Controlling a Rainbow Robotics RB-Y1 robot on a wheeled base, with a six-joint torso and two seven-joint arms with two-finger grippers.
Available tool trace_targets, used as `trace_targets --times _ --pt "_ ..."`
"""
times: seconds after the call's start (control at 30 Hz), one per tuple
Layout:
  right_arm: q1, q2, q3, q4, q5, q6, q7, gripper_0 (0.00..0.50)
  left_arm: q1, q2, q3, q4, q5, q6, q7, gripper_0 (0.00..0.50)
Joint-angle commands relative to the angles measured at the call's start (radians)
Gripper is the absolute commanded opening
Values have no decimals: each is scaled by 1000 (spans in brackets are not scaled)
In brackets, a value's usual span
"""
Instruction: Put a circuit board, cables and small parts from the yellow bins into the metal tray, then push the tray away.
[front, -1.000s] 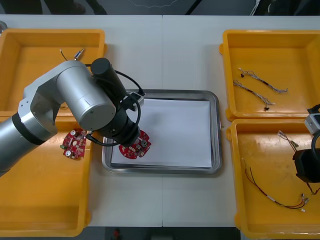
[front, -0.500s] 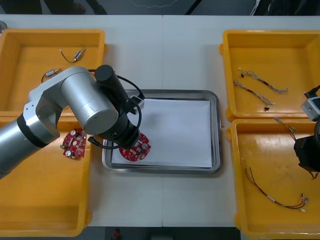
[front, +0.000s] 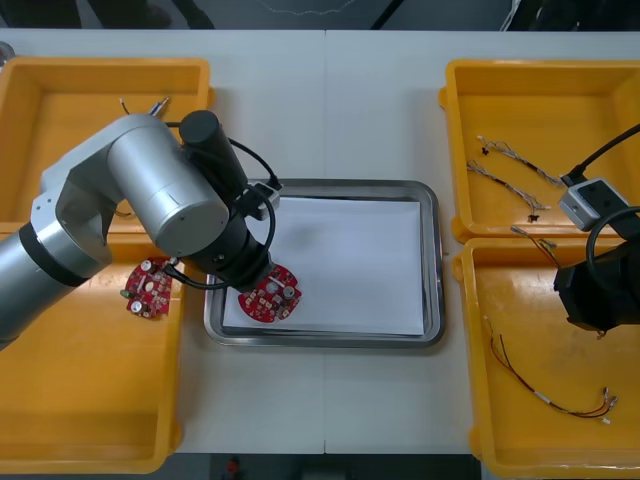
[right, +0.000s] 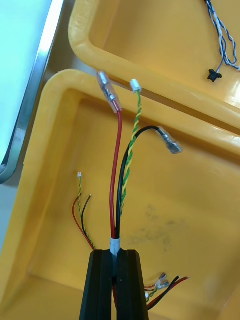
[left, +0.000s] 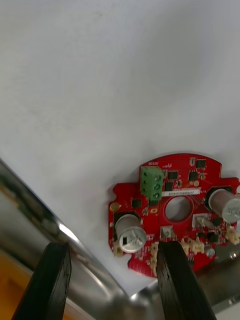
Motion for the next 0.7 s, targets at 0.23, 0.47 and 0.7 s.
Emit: trace_targets --times 0.23,0.47,0.7 --pt "-28 -66 4 -49 -26 4 47 0 -39 -11 233 -174 20 256 142 500" --pt "-75 -94 6 -52 -116 4 47 0 -39 -3 409 -194 66 307 117 500" --pt "-138 -94 20 -52 -207 4 47 0 -39 62 534 -155 100 307 1 500"
